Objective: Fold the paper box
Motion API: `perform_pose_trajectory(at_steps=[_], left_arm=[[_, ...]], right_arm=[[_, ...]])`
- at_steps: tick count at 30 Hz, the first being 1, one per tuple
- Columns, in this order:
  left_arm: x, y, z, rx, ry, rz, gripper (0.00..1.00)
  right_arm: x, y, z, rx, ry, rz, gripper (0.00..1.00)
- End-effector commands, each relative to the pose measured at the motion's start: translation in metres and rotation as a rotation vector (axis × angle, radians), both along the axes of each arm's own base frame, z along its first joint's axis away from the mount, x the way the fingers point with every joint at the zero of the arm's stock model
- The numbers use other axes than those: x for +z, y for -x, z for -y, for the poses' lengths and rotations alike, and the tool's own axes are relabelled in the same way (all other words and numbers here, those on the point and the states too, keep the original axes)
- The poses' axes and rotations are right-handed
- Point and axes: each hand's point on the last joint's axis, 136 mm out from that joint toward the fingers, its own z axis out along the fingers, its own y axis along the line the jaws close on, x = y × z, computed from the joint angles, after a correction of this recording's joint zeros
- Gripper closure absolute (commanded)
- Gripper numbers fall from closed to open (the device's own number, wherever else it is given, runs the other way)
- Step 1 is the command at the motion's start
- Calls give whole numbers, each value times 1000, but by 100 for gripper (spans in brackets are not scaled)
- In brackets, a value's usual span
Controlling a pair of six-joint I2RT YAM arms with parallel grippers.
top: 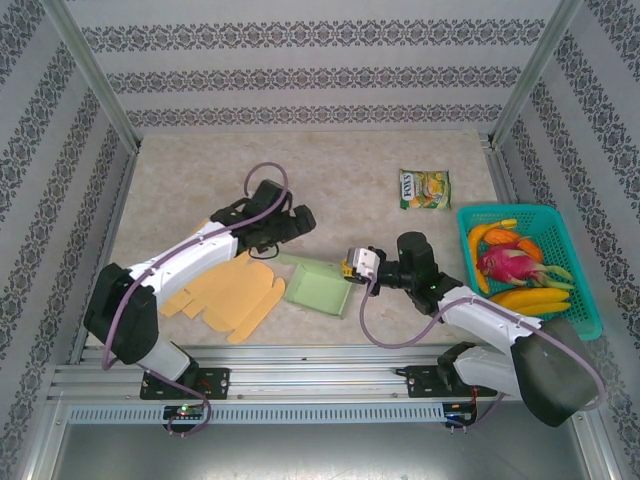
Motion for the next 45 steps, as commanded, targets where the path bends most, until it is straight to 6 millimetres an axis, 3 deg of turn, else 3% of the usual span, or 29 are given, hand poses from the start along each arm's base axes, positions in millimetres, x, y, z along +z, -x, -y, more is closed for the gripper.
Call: perform_pose_trajectory(at_steps=[1,3,9,15,20,29,34,45], left_arm=[[27,-12,-19,-94,66,126,0],[26,-9,-21,-100,74,114,0],[10,6,-1,-111,197,64,0],[4,23,20,-132,226,30,0],[-2,42,25,-103,175,19,0],[-26,54,17,-71,74,-33,0],[-32,52,-4,-26,-48,-25,0],[-27,59,56,-139,98,-74,0]], right_arm=[[4,16,-2,90,-27,30,100],[5,16,-2,93,-29,33,100],[5,14,-2,91,-26,45,100],[0,13,-3,99,-22,40,100],[-1,7,0,60,-7,50,100],[-4,0,3,9,17,70,100],[-7,0,4,4,25,71,100],[-10,-5,4,-15,39,74,100]])
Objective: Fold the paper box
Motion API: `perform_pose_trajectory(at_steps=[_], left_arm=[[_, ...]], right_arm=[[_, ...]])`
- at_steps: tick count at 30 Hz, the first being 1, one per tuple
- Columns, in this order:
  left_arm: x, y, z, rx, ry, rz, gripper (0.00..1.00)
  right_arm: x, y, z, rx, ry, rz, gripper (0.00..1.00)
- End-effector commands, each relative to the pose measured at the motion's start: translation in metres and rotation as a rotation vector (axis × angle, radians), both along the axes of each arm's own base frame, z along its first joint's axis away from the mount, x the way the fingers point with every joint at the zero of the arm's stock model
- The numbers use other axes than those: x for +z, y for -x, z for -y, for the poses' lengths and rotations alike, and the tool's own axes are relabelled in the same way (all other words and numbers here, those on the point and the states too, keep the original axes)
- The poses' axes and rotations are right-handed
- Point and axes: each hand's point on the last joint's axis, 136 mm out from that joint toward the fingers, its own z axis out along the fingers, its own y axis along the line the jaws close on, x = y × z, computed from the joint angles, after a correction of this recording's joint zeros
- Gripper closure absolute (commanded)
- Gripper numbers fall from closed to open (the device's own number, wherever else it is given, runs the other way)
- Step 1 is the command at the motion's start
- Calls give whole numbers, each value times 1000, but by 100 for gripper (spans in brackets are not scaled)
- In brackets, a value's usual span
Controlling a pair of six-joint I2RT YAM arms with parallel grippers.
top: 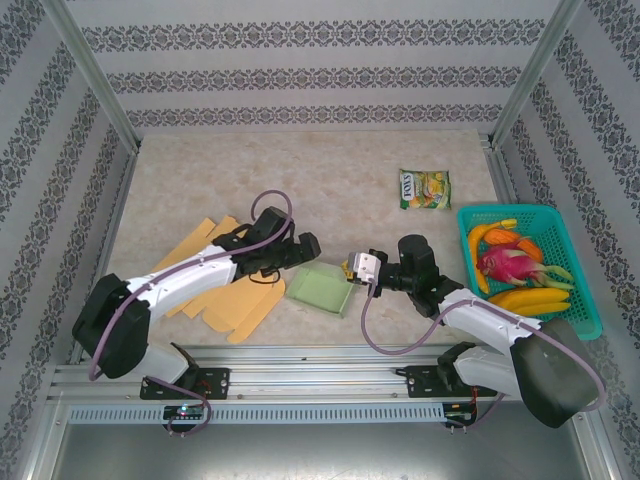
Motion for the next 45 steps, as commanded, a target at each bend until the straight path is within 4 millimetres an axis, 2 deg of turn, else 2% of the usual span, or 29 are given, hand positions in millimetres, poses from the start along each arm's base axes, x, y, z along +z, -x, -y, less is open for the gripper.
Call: perform_pose_trajectory(at_steps=[1,9,11,14,22,26,30,33,40,43,44,45], left_arm=[[15,1,28,-36,76,-5,0],[26,1,44,-47,96,8,0],[27,1,48,-54,99,20,1],[19,3,44,-47,34,28,3],[-25,10,26,10,-67,-21,7],[-34,9,23,30,-83,-27,7],[-36,6,22,51,-102,-20,7],[-37,5,23,61,-112,-18,7],[-41,6,29,61,-133,-17,7],[-42,9,34,53,-136,-16,7],[-41,10,35,50,-139,-12,7],[-40,11,36,48,-145,-8,7]], right_arm=[[-3,-2,1,-6,8,20,100],[-8,-2,-2,5,38,30,99],[-9,-1,-2,9,46,32,94],[-11,-1,-1,-6,61,29,87],[-13,-16,11,-143,100,24,53],[-9,-17,20,-224,99,5,48],[1,-8,27,-277,71,-6,40],[0,4,35,-309,42,-45,38],[24,15,45,-428,-122,-151,35],[30,7,56,-579,-221,-302,32],[28,1,63,-661,-245,-369,32],[17,-1,68,-729,-245,-441,32]])
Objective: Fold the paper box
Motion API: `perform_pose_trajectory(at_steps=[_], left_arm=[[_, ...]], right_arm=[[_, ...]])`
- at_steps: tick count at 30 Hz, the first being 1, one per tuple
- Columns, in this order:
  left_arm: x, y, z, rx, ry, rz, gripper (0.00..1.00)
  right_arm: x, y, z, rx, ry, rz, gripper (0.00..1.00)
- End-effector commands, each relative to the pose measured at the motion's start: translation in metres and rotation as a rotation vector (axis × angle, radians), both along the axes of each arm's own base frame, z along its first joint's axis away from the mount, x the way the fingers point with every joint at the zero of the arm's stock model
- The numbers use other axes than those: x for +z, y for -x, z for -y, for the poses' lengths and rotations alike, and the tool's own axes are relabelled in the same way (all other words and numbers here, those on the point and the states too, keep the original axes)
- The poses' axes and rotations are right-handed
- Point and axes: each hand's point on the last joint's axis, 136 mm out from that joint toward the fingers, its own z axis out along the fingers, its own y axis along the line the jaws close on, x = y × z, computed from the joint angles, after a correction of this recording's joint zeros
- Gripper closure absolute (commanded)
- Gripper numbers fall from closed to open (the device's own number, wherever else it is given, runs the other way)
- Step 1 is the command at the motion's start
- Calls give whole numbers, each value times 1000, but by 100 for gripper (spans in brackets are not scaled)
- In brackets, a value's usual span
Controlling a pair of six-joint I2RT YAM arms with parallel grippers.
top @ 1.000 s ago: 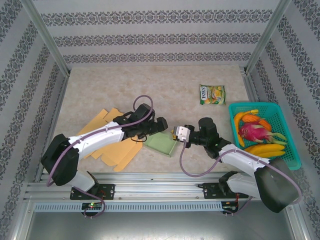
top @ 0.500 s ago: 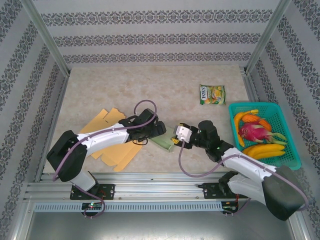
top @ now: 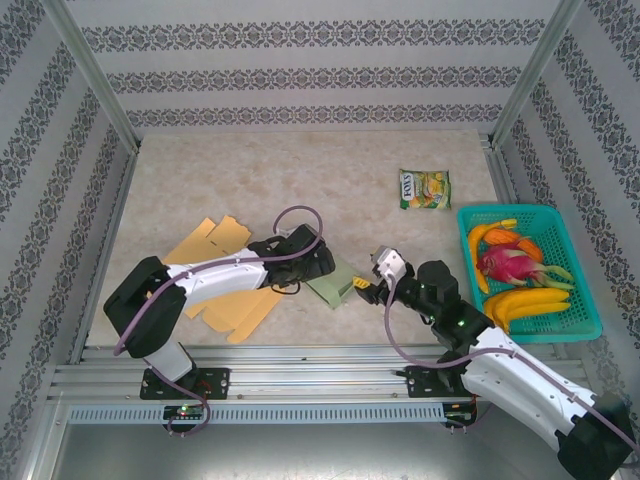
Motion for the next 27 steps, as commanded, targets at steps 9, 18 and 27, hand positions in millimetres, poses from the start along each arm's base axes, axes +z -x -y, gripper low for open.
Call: perform_pose_trajectory(at_steps=[9,18,27], left_arm=[[14,6,10,-4,-67,63,6],[12,12,2,9,-101,87,6],[-1,16,2,6,-103,72,6]], right_arm=[[-54,-14,25,-499,-194,-560,33],[-71,-6,30,-705,-385,-661,32],[-89,3,26,-771,-487,-712,31]])
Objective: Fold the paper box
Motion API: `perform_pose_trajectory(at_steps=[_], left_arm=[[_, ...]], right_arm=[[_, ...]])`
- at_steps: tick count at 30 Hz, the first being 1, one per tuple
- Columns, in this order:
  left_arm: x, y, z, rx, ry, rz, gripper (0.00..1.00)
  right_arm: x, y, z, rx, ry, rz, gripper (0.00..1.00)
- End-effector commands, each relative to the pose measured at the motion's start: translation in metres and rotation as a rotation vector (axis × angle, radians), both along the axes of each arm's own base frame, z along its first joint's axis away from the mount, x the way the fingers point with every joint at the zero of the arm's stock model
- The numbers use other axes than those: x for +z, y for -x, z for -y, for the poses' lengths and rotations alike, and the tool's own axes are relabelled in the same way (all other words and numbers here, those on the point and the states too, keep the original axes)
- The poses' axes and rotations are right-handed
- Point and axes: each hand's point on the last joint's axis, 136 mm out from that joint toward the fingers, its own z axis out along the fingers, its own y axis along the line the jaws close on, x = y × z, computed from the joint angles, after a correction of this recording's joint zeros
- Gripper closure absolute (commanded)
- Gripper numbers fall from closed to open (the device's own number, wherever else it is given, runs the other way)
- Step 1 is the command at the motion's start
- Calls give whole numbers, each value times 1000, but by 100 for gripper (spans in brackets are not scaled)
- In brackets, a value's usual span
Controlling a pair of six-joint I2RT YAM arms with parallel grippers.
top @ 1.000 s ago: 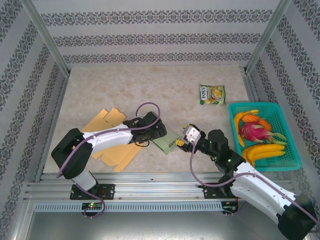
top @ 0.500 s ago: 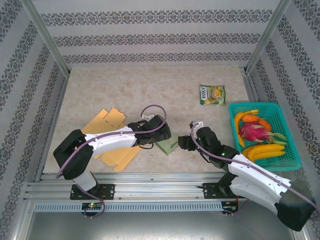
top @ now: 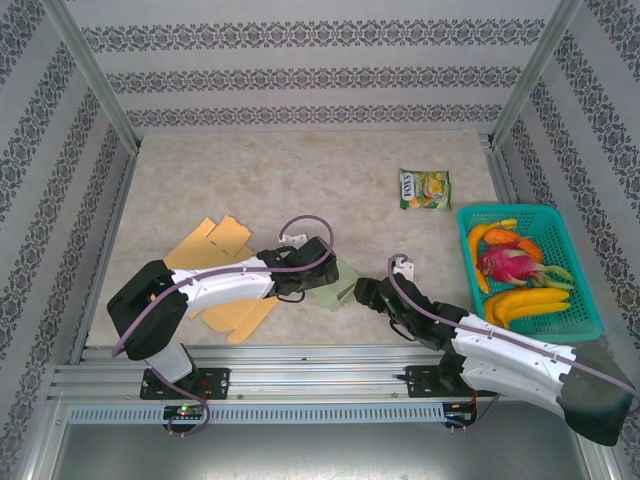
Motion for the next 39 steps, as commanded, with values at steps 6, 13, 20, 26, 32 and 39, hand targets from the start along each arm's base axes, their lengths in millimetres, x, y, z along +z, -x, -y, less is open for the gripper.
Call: perform_pose_trajectory(at_steps=[6,13,20,26,32,39], left_arm=[[-8,7,1,2,-8,1,6],[-11,8,5,-5,-7,-3,6],[-12,11,6,-19,-16,3,6],[-12,14,0,-23,-28,7,6],[-10,16,-6,-21,-28,17,6],[1,19,-19,-20,-52,45,4]], right_arm=[[11,-6,-3,-104,-123,16,31],[13,-9,-32,-75,-99,-20,29],[-5,-13,-50,-69,-66,-74,29],[-14,-17,-42,-68,33,-47,31],[-23,-17,-39,-51,66,-60,33],[-29,-23,-34,-13,163,-52,34]])
